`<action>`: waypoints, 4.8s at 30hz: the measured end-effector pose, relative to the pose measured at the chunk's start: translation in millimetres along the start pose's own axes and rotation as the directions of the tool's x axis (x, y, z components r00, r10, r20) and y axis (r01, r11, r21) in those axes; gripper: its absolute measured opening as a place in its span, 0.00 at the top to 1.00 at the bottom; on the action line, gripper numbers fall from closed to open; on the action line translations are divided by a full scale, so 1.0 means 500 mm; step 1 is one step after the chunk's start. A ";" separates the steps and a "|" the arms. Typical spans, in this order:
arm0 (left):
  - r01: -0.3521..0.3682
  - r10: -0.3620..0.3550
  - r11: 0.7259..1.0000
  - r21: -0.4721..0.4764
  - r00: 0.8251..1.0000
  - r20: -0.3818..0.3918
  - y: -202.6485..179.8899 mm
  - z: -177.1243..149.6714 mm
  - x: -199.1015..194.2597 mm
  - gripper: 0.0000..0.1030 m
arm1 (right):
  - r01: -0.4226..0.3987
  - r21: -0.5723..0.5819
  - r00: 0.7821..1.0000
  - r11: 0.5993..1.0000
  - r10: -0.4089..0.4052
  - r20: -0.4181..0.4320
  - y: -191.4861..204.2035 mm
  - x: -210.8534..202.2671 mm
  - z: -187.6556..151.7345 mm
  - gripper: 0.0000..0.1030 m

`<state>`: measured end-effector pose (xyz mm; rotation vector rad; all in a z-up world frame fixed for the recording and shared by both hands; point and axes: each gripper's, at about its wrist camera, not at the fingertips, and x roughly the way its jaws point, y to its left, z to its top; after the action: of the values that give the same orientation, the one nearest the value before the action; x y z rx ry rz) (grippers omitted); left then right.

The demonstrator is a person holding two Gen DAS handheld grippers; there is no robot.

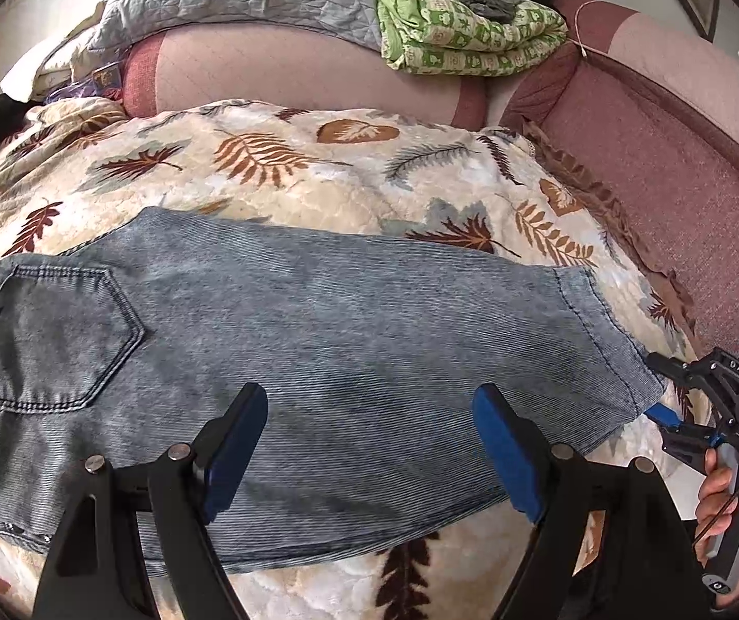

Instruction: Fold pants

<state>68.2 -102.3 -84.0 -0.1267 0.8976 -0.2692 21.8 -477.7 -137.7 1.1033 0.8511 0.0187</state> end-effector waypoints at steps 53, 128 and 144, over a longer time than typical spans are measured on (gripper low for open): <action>-0.166 0.206 0.912 -0.375 0.976 0.069 0.375 -0.041 -0.181 0.12 | 0.019 -0.925 0.945 0.379 -0.308 -0.107 0.465 0.295 -0.578 0.78; -0.183 0.184 0.983 0.017 0.980 -0.075 0.113 -0.048 -0.001 0.12 | -0.261 -0.195 0.834 0.945 0.119 -0.539 0.242 0.245 -0.239 0.22; -0.158 0.160 0.986 0.052 0.985 -0.056 0.120 -0.067 0.014 0.09 | -0.042 -0.512 0.905 0.858 -0.185 -0.383 0.396 0.392 -0.084 0.33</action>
<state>56.8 -46.8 -123.5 -0.0031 0.9551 -0.1457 208.0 -268.8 -105.5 0.5597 1.1922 0.4147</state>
